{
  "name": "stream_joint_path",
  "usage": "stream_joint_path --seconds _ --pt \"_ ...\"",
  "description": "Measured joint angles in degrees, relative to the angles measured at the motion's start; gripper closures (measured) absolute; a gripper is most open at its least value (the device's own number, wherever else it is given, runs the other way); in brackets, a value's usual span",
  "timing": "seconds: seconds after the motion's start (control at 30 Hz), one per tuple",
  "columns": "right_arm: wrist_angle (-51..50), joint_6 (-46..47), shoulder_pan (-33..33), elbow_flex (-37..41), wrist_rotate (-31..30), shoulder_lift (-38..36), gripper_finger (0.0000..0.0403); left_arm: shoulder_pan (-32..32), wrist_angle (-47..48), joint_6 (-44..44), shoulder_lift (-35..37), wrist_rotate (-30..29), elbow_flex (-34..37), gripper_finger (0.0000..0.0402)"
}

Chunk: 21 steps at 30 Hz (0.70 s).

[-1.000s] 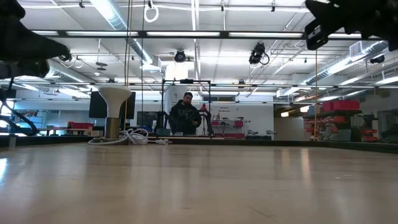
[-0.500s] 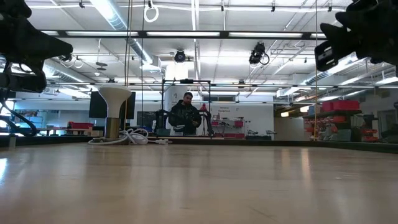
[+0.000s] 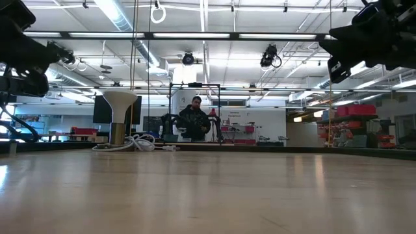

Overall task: Pick & Place USB Port
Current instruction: Return to Home Position

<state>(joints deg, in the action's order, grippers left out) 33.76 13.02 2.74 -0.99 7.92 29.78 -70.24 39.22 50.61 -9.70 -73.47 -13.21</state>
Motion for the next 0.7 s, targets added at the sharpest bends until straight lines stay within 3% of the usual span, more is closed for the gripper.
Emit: stream_joint_path --seconds 0.37,0.6,0.7 --pt "-0.3 0.0 0.0 0.0 0.0 0.0 0.0292 0.0 -0.3 0.2 0.0 13.5 0.0 0.0367" --pt "-0.6 0.0 0.0 0.0 0.0 -2.6 0.0292 0.0 -0.4 0.2 0.0 17.2 0.0 0.0367" --pt "-0.5 0.0 0.0 0.0 0.0 -5.3 0.0292 0.0 -7.1 0.2 0.1 16.9 2.3 0.0367"
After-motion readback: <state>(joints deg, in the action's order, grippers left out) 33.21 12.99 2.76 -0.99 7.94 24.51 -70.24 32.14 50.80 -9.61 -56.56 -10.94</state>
